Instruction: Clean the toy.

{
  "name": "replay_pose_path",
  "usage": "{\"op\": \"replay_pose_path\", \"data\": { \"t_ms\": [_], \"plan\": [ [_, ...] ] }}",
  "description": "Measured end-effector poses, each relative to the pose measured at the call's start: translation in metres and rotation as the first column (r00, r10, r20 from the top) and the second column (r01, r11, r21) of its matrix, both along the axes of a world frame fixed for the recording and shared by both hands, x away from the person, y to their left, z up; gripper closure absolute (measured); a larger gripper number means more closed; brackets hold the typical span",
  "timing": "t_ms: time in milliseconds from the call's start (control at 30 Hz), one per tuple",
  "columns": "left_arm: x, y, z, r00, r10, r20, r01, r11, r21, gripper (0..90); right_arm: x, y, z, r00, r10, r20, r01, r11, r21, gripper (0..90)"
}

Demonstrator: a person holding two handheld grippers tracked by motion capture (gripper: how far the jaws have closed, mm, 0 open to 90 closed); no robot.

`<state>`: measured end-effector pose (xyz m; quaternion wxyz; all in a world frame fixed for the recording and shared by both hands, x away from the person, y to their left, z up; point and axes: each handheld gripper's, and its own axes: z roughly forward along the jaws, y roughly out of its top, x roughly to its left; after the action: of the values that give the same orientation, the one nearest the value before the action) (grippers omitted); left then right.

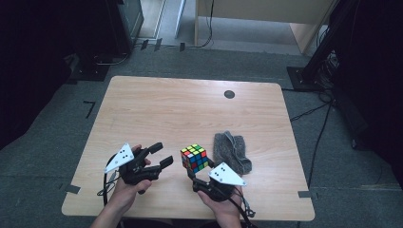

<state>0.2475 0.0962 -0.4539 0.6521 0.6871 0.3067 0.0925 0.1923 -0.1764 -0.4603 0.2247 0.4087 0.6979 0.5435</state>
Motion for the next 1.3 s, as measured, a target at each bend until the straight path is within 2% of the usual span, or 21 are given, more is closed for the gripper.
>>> {"op": "replay_pose_path", "data": {
  "t_ms": [67,133,167,200,267,300,333,367,433,533,667,767,833,900,967,1067,1100,1133,1167,1233,1300],
  "plan": [
    [0.001,-0.002,-0.005,0.9999,-0.011,0.009,0.01,0.9977,0.068,31.3,0.003,-0.01,0.006,0.9998,0.015,-0.011,-0.015,1.0,0.019,34.1],
    [-0.001,-0.005,-0.008,0.9991,-0.018,0.039,0.01,0.9844,0.175,31.6,0.005,-0.015,0.012,0.9986,0.036,-0.038,-0.035,0.999,0.03,34.1],
    [-0.003,-0.009,-0.01,0.9979,-0.03,0.057,0.016,0.9704,0.241,30.3,0.006,-0.018,0.015,0.9979,0.047,-0.044,-0.046,0.998,0.035,34.1],
    [-0.004,-0.011,-0.011,0.9967,-0.04,0.07,0.019,0.9608,0.277,26.5,0.006,-0.021,0.018,0.9965,0.062,-0.056,-0.059,0.997,0.051,34.1],
    [-0.009,-0.019,-0.015,0.9904,-0.08,0.112,0.033,0.928,0.371,22.0,0.006,-0.024,0.021,0.9939,0.079,-0.077,-0.073,0.994,0.078,34.1],
    [-0.011,-0.022,-0.016,0.9873,-0.101,0.122,0.045,0.9173,0.396,18.4,0.007,-0.025,0.023,0.9909,0.097,-0.093,-0.088,0.991,0.096,34.1],
    [-0.013,-0.024,-0.016,0.985,-0.111,0.132,0.047,0.9108,0.41,17.1,0.007,-0.025,0.024,0.9876,0.113,-0.109,-0.101,0.989,0.112,34.1],
    [-0.014,-0.027,-0.017,0.9821,-0.12,0.146,0.049,0.9079,0.416,16.7,0.007,-0.024,0.024,0.985,0.124,-0.12,-0.11,0.987,0.119,34.0],
    [-0.017,-0.029,-0.016,0.9767,-0.132,0.169,0.052,0.9118,0.407,16.3,0.007,-0.022,0.025,0.9774,0.158,-0.141,-0.14,0.981,0.134,34.0],
    [-0.021,-0.029,-0.015,0.9649,-0.144,0.219,0.045,0.9143,0.403,16.1,0.008,-0.018,0.026,0.9575,0.218,-0.189,-0.188,0.968,0.166,34.0],
    [-0.027,-0.031,-0.016,0.935,-0.185,0.303,0.035,0.8972,0.44,16.9,0.009,-0.014,0.026,0.9358,0.253,-0.245,-0.207,0.958,0.201,34.0],
    [-0.031,-0.035,-0.018,0.9165,-0.214,0.338,0.033,0.882,0.47,17.5,0.011,-0.011,0.026,0.9121,0.29,-0.289,-0.225,0.945,0.238,34.0],
    [-0.033,-0.038,-0.018,0.9086,-0.22,0.355,0.022,0.8749,0.484,17.4,0.012,-0.009,0.026,0.8935,0.307,-0.328,-0.234,0.941,0.244,34.0],
    [-0.034,-0.039,-0.018,0.9028,-0.224,0.367,0.021,0.8753,0.483,17.5,0.013,-0.006,0.024,0.8743,0.318,-0.366,-0.244,0.941,0.235,34.0],
    [-0.035,-0.04,-0.018,0.8984,-0.222,0.379,0.017,0.8792,0.476,20.8,0.015,-0.004,0.022,0.8606,0.32,-0.396,-0.245,0.942,0.229,34.0],
    [-0.038,-0.041,-0.019,0.8854,-0.241,0.398,0.021,0.8753,0.483,28.7,0.017,-0.002,0.017,0.8372,0.333,-0.434,-0.252,0.939,0.235,33.9],
    [-0.038,-0.041,-0.019,0.8843,-0.241,0.4,0.015,0.8703,0.492,30.2,0.018,-0.002,0.016,0.8337,0.335,-0.439,-0.252,0.938,0.238,33.8],
    [-0.037,-0.041,-0.02,0.8872,-0.239,0.394,0.018,0.8719,0.489,31.4,0.019,-0.003,0.016,0.8359,0.335,-0.435,-0.251,0.938,0.24,33.8],
    [-0.036,-0.041,-0.02,0.8939,-0.238,0.38,0.025,0.8724,0.488,32.9,0.019,-0.005,0.016,0.8418,0.33,-0.427,-0.243,0.939,0.245,33.7],
    [-0.034,-0.041,-0.02,0.9091,-0.218,0.355,0.013,0.8668,0.498,34.1,0.019,-0.009,0.017,0.8495,0.322,-0.418,-0.22,0.936,0.274,27.1],
    [-0.031,-0.039,-0.019,0.9243,-0.205,0.322,0.024,0.8718,0.489,34.2,0.021,-0.012,0.019,0.8527,0.327,-0.407,-0.216,0.931,0.294,23.8]
  ]
}}
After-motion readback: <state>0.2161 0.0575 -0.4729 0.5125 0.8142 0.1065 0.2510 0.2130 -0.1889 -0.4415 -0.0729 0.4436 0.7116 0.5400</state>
